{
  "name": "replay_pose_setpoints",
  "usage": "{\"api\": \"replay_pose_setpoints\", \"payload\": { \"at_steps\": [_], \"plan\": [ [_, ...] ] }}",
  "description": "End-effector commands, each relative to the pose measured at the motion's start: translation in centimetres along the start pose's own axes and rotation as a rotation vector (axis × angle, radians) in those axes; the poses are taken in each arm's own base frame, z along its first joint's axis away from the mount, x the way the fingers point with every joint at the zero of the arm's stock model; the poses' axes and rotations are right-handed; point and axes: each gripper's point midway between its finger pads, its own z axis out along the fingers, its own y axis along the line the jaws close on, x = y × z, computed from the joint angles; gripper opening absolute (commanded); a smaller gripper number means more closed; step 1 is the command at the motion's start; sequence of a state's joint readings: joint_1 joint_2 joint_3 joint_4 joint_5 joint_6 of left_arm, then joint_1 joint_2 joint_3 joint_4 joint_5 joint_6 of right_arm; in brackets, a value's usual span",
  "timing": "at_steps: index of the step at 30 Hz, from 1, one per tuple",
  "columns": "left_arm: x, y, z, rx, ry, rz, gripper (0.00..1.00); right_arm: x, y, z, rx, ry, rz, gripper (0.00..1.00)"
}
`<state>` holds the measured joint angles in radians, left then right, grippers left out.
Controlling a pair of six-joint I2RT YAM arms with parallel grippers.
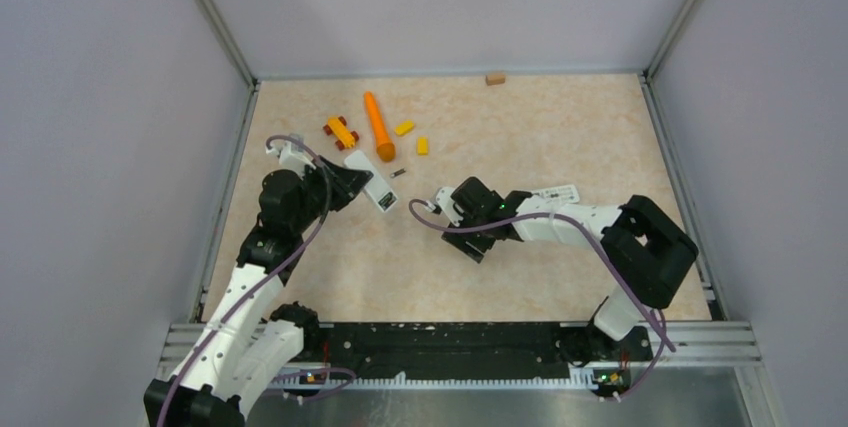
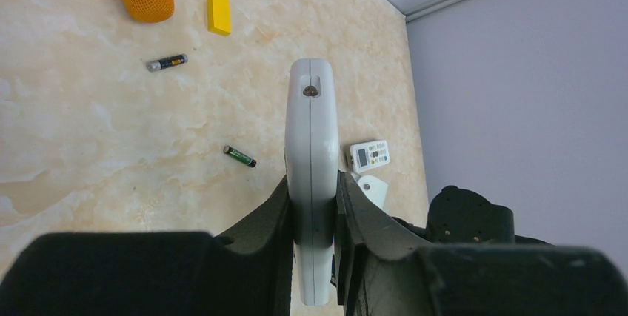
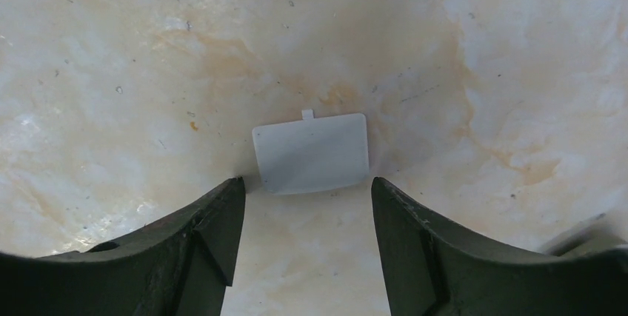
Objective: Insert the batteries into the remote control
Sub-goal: Pick up the battery cover at the center of the board.
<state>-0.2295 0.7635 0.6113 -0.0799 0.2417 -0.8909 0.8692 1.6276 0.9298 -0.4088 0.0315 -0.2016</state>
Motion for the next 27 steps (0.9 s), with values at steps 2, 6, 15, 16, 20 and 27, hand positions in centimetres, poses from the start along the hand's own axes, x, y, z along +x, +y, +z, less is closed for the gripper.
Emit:
{"api": "replay_pose_setpoints", "payload": {
  "at_steps": [2,6,15,16,20,27],
  "plan": [
    [-2.3,-2.2,-0.5,0.056,-0.077,0.039,0.00,-1.2,-0.9,0.5,-0.012,-0.016,-0.017,0.63],
    [-2.6,-2.3,-0.7,0.049,-0.088,0.053,0.00,-1.5,-1.0,0.6,-0.034,-0.027,-0.021,0.64],
    [-3.4,-2.3,-1.2,0.022,-0.114,0.082,0.00,0.4,0.9,0.7,-0.173,0.081,-0.029,0.62],
    [-3.5,-2.4,-1.3,0.022,-0.118,0.082,0.00,0.5,1.0,0.7,-0.177,0.085,-0.030,0.61],
    [-3.5,-2.4,-1.4,0.021,-0.115,0.086,0.00,0.9,1.0,0.5,-0.173,0.114,-0.027,0.58],
    [-3.3,-2.4,-1.3,0.021,-0.108,0.083,0.00,1.0,0.6,0.4,-0.162,0.113,-0.043,0.70]
  ]
}}
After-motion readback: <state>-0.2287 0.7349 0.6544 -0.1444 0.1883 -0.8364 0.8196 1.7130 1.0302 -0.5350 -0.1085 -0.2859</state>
